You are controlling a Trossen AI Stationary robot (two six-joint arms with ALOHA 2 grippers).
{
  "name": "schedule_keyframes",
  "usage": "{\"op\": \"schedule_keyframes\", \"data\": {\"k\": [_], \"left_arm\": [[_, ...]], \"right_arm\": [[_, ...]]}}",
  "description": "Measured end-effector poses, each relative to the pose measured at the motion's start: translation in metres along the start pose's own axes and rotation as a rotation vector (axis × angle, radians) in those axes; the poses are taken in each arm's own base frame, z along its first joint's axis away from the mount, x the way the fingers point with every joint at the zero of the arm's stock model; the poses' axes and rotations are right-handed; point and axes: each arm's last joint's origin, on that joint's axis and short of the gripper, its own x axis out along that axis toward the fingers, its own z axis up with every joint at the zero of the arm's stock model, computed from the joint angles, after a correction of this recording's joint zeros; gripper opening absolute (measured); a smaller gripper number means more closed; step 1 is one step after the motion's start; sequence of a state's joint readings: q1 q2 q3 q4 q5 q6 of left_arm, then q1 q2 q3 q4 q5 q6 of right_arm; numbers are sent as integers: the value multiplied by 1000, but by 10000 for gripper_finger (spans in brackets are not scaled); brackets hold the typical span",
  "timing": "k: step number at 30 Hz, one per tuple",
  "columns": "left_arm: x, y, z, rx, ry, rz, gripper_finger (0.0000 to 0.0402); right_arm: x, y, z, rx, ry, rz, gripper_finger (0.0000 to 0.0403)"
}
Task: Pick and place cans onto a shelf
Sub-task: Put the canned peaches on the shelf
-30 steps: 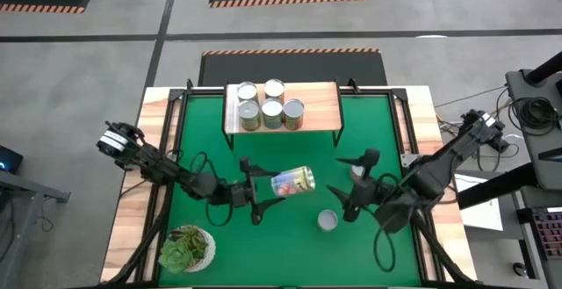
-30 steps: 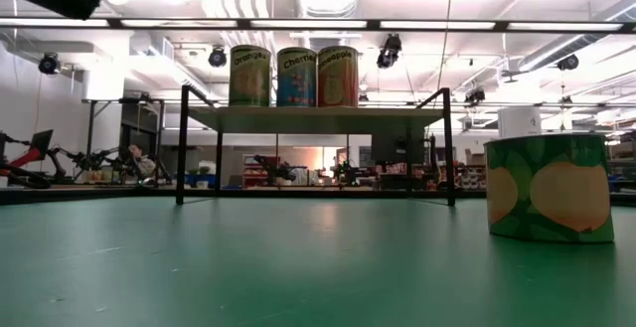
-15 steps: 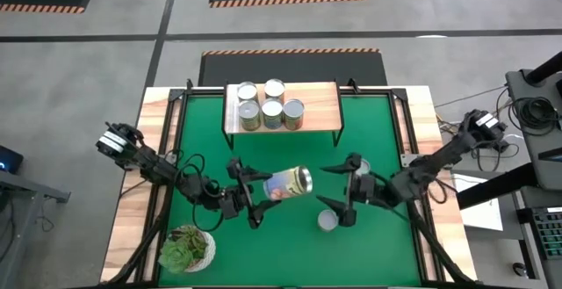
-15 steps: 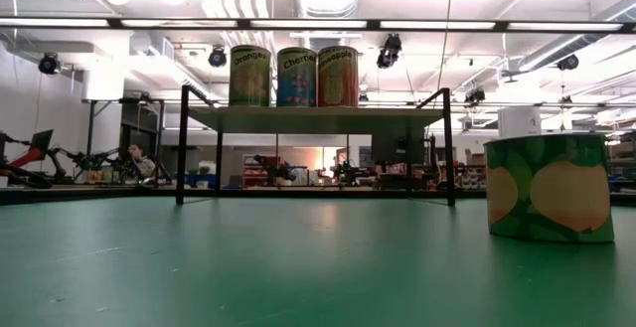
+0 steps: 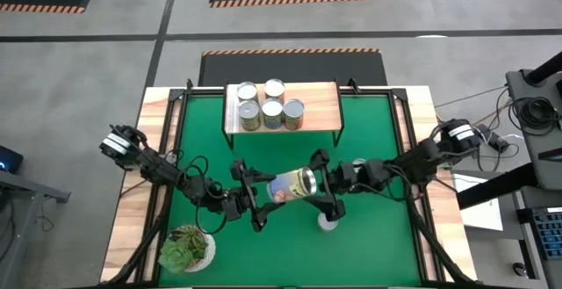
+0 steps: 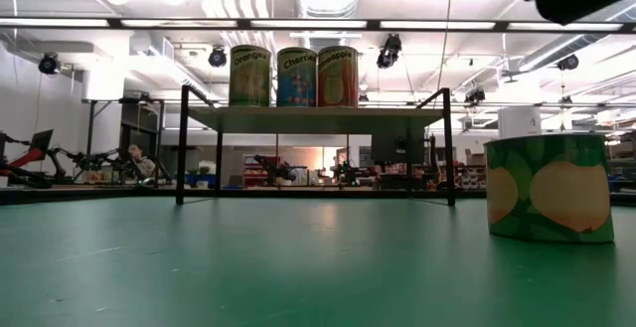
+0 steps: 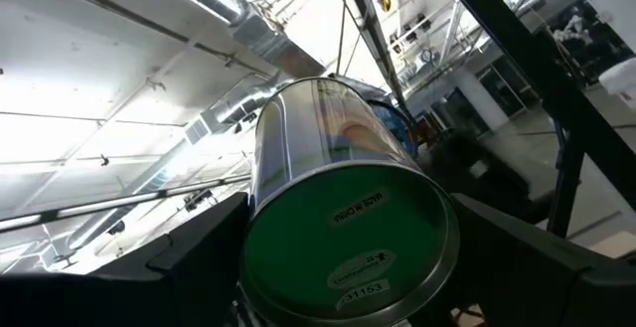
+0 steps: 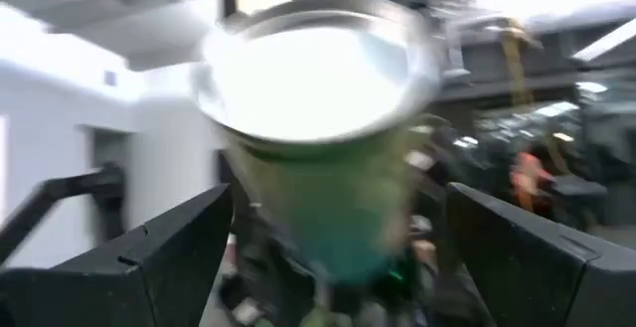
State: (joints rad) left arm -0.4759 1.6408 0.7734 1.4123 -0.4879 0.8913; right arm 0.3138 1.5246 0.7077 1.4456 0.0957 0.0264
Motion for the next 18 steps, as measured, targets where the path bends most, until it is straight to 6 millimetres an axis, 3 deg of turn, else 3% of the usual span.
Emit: {"op": "schedule_keyframes", "data": {"k": [4, 18], "left_arm": [[0, 1, 1, -4, -1, 18, 302], [0, -5, -7, 2, 33, 9, 304]], "right_arm": [[13, 4, 0, -43, -30, 72, 352], [36, 6, 3, -147, -68, 63, 352]]}}
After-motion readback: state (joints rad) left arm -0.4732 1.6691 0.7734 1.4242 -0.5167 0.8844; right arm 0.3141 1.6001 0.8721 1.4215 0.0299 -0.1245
